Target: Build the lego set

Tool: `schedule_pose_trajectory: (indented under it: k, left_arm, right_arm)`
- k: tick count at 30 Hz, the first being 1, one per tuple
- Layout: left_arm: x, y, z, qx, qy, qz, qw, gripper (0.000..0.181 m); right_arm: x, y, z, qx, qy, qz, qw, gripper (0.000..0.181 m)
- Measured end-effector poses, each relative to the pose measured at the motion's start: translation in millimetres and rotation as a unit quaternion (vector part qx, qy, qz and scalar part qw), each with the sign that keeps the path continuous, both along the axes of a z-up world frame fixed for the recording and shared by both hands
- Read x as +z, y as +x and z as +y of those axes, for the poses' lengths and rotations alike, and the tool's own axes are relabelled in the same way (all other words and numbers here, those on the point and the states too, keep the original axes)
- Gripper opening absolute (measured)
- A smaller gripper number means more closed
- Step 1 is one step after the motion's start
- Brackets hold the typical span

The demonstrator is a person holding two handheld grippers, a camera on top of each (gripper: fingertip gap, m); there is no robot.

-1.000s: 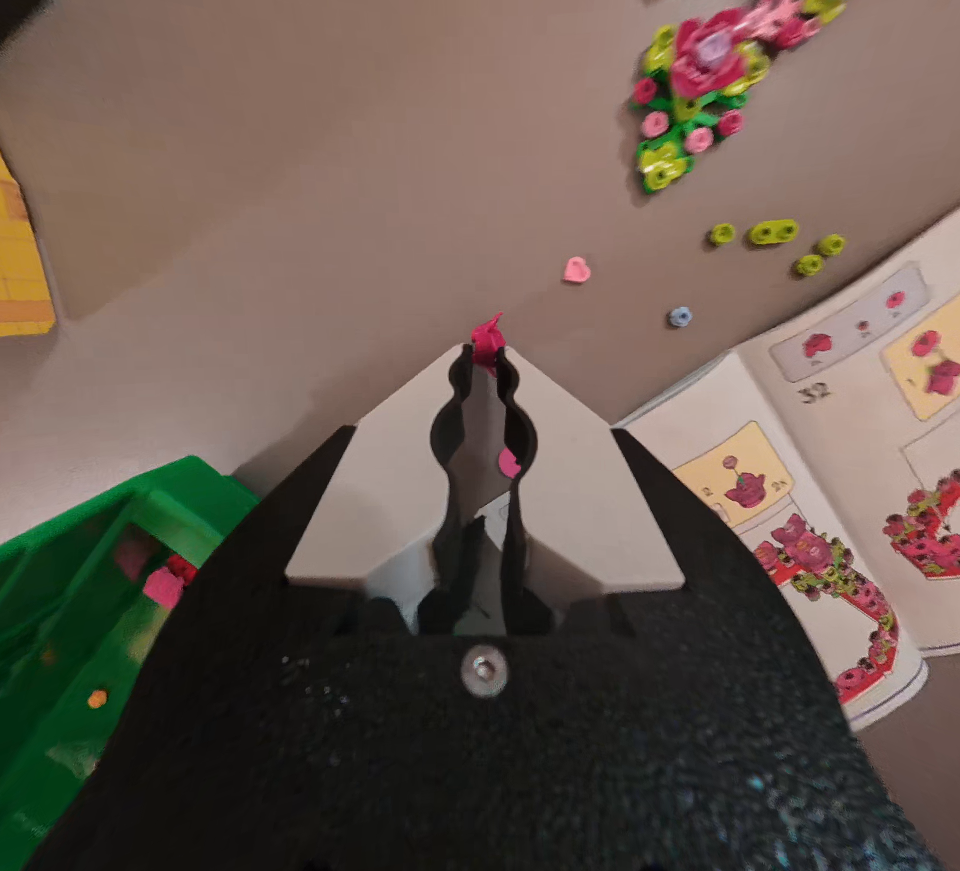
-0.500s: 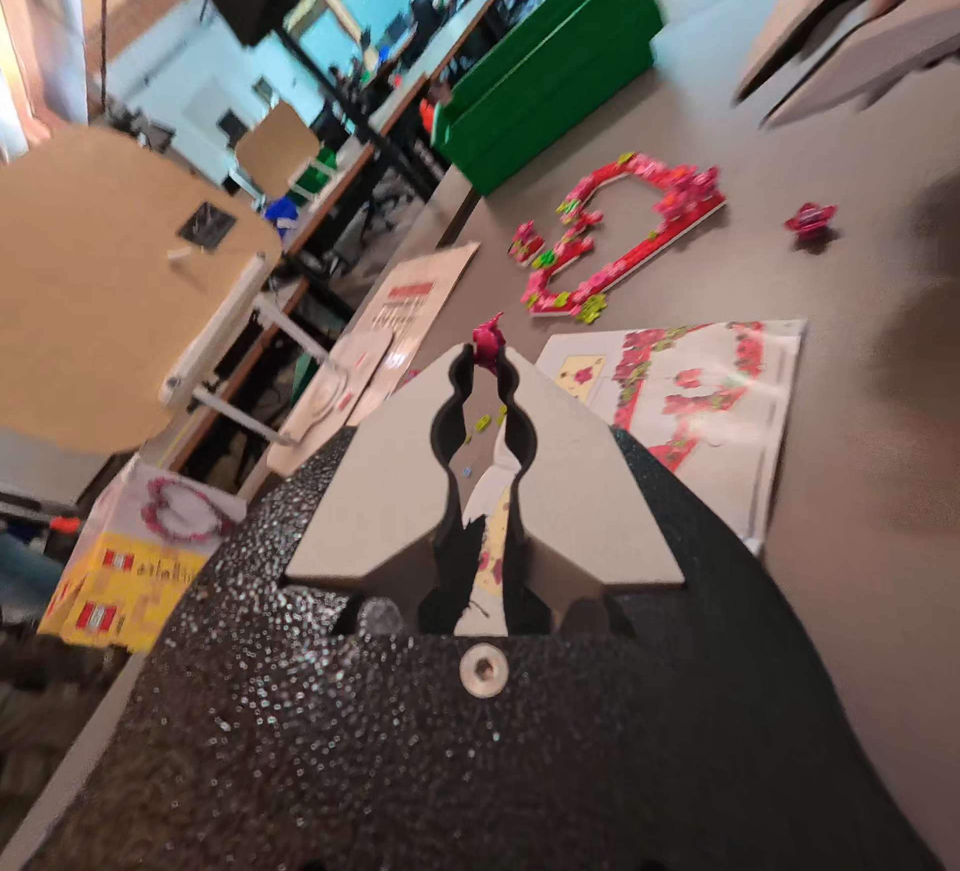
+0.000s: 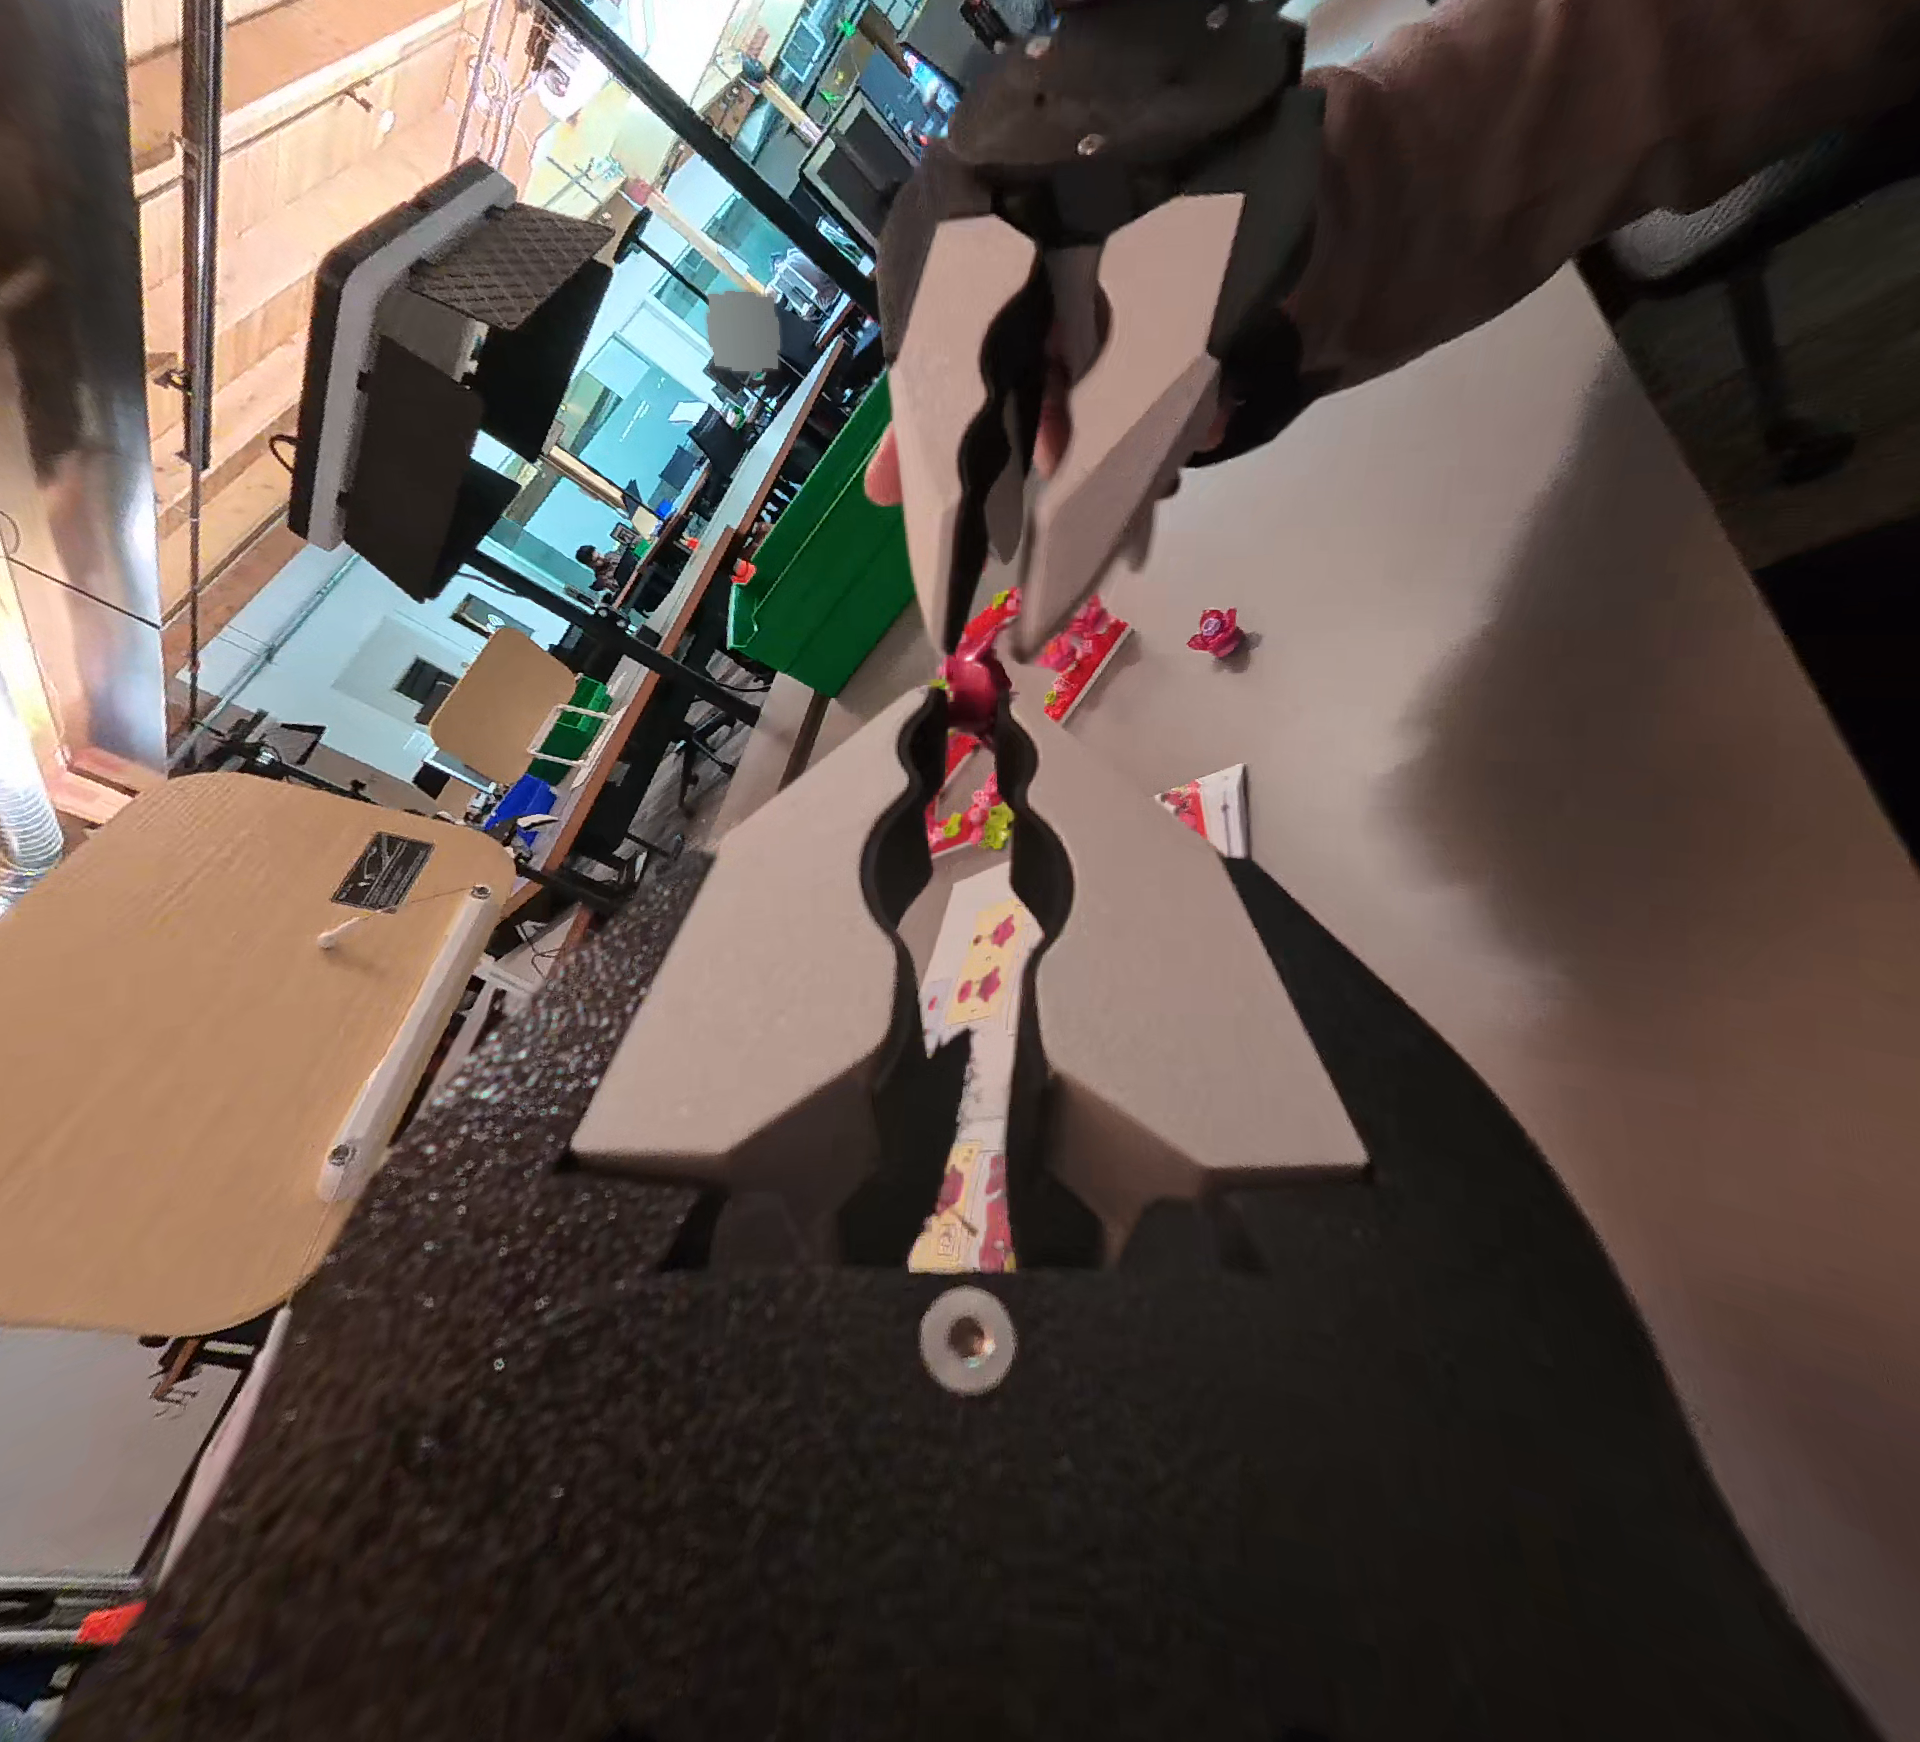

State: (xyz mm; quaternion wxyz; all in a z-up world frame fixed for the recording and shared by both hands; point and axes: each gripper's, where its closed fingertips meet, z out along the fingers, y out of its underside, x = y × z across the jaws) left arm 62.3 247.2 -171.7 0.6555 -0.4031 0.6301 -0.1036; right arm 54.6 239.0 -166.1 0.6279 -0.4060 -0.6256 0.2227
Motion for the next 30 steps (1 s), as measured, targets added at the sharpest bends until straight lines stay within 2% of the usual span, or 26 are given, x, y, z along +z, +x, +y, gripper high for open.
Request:
schedule_pose_trajectory:
  k: [6, 11, 16, 18, 20, 23, 25, 27, 30]
  left_arm:
    - [8, -5, -3, 0.014, -0.017, -0.028, 0.999, 0.006]
    - [22, -5, -6, 0.015, -0.081, -0.086, 0.993, 0.007]
    - [31, -3, -4, 0.014, -0.154, -0.147, 0.977, 0.010]
    - [33, -3, -5, 0.004, -0.207, -0.173, 0.963, 0.022]
    - [36, -1, -8, -0.023, -0.277, -0.207, 0.938, 0.035]
    - [47, -2, -12, -0.072, -0.371, -0.270, 0.885, 0.037]
    - [53, -3, -15, -0.101, -0.398, -0.296, 0.863, 0.038]
    - [55, -2, -17, -0.116, -0.416, -0.303, 0.849, 0.039]
    - [51, 3, -19, -0.119, -0.432, -0.291, 0.845, 0.037]
  right_arm:
    - [9, -4, -3, -0.048, 0.130, -0.011, 0.990, 0.000]
    - [23, -3, -6, -0.098, 0.255, 0.003, 0.962, 0.000]
    - [35, 0, -6, -0.141, 0.333, 0.033, 0.932, 0.000]
    - [41, 2, -6, -0.156, 0.359, 0.050, 0.919, 0.000]
    - [48, 6, -8, -0.169, 0.387, 0.067, 0.904, 0.000]
    - [54, 9, -12, -0.183, 0.427, 0.077, 0.882, 0.000]
    - [54, 9, -15, -0.184, 0.449, 0.074, 0.871, 0.000]
    - [51, 7, -18, -0.181, 0.466, 0.071, 0.863, 0.000]
    - [48, 5, -21, -0.178, 0.484, 0.065, 0.854, 0.000]
